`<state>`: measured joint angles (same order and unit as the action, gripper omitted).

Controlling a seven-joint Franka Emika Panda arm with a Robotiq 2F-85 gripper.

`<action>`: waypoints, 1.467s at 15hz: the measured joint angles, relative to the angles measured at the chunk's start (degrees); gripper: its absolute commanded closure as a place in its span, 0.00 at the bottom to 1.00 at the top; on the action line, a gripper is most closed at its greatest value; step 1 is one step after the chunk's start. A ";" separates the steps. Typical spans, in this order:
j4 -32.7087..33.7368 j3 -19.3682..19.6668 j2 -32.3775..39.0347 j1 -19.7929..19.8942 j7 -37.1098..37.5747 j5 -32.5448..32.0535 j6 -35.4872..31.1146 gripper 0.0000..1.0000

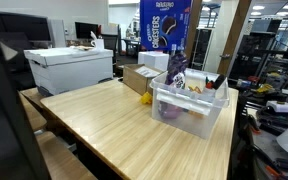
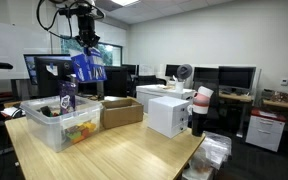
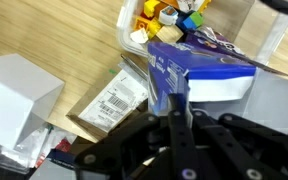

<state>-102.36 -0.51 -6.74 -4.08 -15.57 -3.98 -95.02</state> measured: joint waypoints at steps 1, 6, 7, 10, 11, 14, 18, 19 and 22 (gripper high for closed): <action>0.02 0.74 -0.21 0.65 0.00 0.21 0.00 1.00; -0.23 4.09 -2.38 3.47 0.00 1.14 -0.16 1.00; -0.54 4.73 -3.08 3.94 0.00 1.22 -0.27 1.00; -2.26 6.93 -5.96 5.52 -0.02 1.25 -0.36 1.00; -2.94 7.66 -6.93 5.99 -0.05 1.24 -0.36 1.00; -7.60 10.71 -11.31 7.77 -0.56 1.24 -0.39 1.00; -17.31 15.78 -16.64 10.28 -3.83 1.17 -2.97 1.00; -18.24 16.20 -17.18 10.55 -4.32 1.17 -3.34 1.00; -21.06 17.51 -18.93 11.05 -5.43 1.13 -4.30 1.00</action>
<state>-123.42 16.99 -25.68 6.97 -21.00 -2.86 -99.31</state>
